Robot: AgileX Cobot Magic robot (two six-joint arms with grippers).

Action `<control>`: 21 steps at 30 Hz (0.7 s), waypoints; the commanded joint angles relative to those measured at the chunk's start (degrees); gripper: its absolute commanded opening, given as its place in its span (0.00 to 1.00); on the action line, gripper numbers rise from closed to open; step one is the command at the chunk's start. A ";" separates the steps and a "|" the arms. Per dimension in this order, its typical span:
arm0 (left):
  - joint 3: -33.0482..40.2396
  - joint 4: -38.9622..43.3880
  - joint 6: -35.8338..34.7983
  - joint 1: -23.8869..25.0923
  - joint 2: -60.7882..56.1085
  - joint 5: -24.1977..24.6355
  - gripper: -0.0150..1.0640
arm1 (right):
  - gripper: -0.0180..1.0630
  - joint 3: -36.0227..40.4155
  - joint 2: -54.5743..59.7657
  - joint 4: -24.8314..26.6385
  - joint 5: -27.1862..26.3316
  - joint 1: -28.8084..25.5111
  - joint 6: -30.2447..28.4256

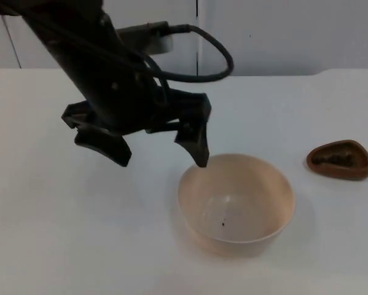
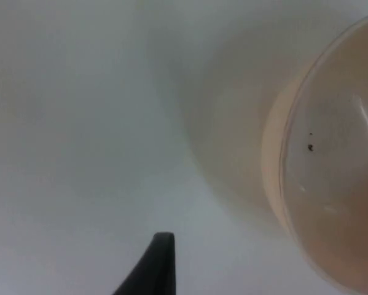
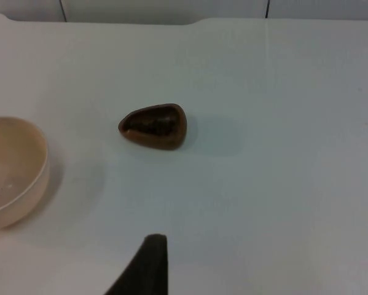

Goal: Pick up the bowl with the left hand and pour the coffee beans from the cup into the bowl with the right hand.

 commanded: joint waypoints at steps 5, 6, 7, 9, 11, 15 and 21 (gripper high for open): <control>-0.29 3.39 -8.56 -1.12 2.88 -1.49 0.95 | 0.99 0.12 -0.22 0.12 -0.26 -0.35 0.09; -0.29 3.00 -9.25 -1.12 3.43 -1.71 0.95 | 0.99 0.12 -0.22 0.12 -0.26 -0.35 0.09; -0.29 2.85 -10.03 -1.12 3.91 -2.00 0.95 | 0.99 0.12 -0.22 0.12 -0.26 -0.35 0.09; -0.29 2.42 -10.83 -1.12 4.91 -2.41 0.95 | 0.99 0.12 -0.22 0.12 -0.26 -0.35 0.09; -0.29 2.32 -10.83 -1.12 4.95 -2.52 0.95 | 0.99 0.12 -0.22 0.24 -0.26 -0.35 0.09; -0.29 2.19 -15.67 -1.12 5.32 -5.18 0.95 | 0.99 0.12 -0.22 0.24 -0.26 -0.35 0.09; -0.29 2.62 -18.40 -1.24 6.36 -6.56 0.95 | 0.99 0.12 -0.22 0.24 -0.26 -0.35 0.09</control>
